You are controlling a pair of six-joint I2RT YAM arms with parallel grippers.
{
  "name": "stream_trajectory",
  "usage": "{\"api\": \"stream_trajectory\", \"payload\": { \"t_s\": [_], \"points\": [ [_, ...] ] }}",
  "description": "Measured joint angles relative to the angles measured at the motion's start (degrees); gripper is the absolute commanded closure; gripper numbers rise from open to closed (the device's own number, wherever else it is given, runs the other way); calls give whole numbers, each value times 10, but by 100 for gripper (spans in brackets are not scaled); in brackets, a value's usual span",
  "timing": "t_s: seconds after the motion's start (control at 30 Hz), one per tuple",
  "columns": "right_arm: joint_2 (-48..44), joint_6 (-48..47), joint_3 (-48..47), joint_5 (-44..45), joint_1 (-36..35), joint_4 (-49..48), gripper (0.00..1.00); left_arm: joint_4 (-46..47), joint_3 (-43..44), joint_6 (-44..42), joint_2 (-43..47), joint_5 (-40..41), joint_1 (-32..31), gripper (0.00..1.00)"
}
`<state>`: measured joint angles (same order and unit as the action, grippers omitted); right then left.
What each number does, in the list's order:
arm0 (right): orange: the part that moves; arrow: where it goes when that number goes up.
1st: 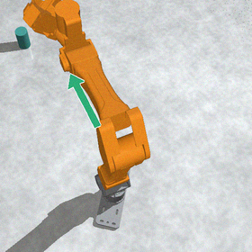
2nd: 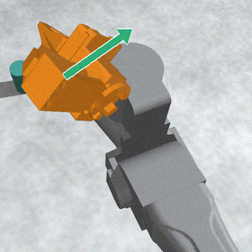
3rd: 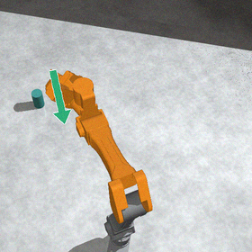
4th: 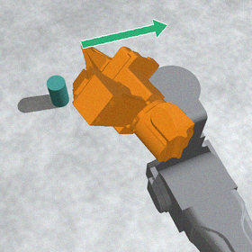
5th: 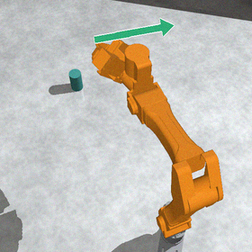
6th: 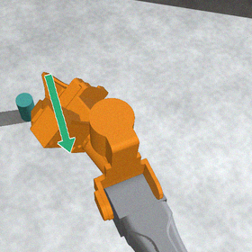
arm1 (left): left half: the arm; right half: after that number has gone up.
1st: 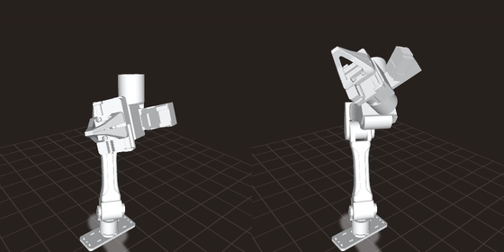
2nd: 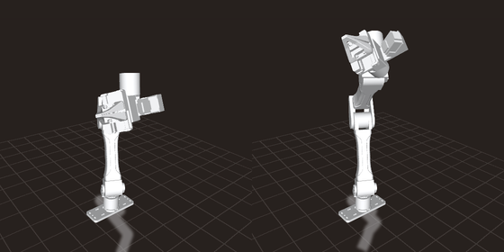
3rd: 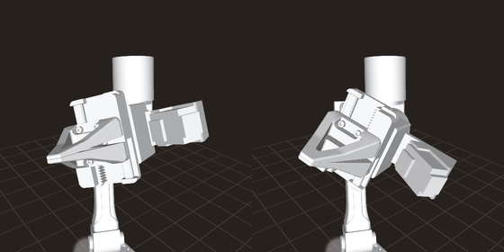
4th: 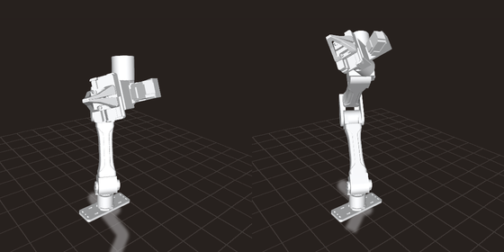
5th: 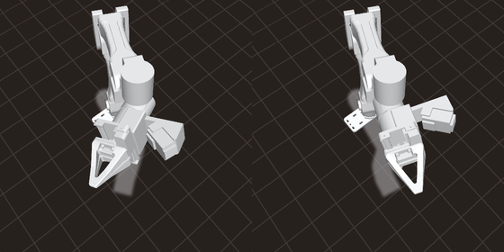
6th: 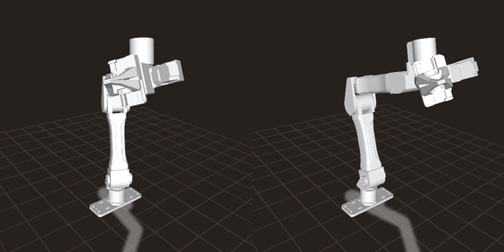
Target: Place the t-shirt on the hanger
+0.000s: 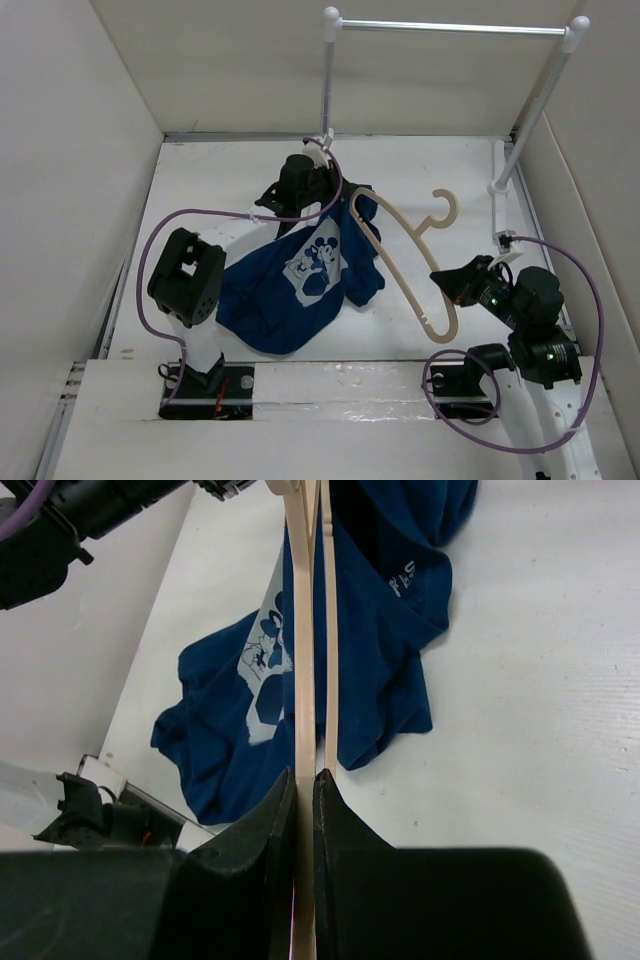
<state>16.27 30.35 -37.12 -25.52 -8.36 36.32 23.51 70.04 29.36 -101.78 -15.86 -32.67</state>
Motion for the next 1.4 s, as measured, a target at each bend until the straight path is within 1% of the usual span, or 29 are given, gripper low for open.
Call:
{"api": "stream_trajectory", "payload": {
  "t_s": [0.2, 0.37, 0.47, 0.6, 0.67, 0.8, 0.83, 0.97, 1.1, 1.17, 1.23, 1.33, 1.4],
  "points": [
    [31, -3, 17, -4, -3, -27, 100, -7, -16, -1, 31, -1, 0, 100],
    [74, -6, 36, -5, -14, -64, 100, -7, -19, 1, 58, -9, -1, 100],
    [103, -4, 38, 5, -44, -98, 100, -5, -32, 3, 79, -9, -6, 100],
    [148, 8, 37, 40, -123, -166, 100, -7, -49, 8, 112, -9, -18, 100],
    [168, 15, 29, 74, -166, -189, 100, -6, -56, 11, 129, -8, -22, 100],
    [181, 21, 3, 180, -261, -215, 100, -6, -86, 17, 183, 3, -24, 100],
    [181, 22, -8, 221, -293, -220, 100, -7, -94, 19, 198, 5, -24, 100],
    [187, 20, -37, 347, -386, -234, 100, -12, -124, 26, 275, 35, -24, 100],
    [206, 17, -43, 460, -474, -269, 100, -10, -135, 29, 345, 57, -23, 100],
    [231, 11, -44, 506, -502, -307, 100, -3, -138, 33, 366, 54, -23, 100],
    [266, 5, -44, 541, -514, -352, 100, 5, -145, 40, 380, 46, -25, 100],
    [328, -6, -42, 564, -517, -436, 100, 7, -157, 47, 390, 28, -26, 100],
    [360, -16, -33, 570, -518, -510, 100, 5, -164, 51, 393, 21, -26, 100]
  ]
}}
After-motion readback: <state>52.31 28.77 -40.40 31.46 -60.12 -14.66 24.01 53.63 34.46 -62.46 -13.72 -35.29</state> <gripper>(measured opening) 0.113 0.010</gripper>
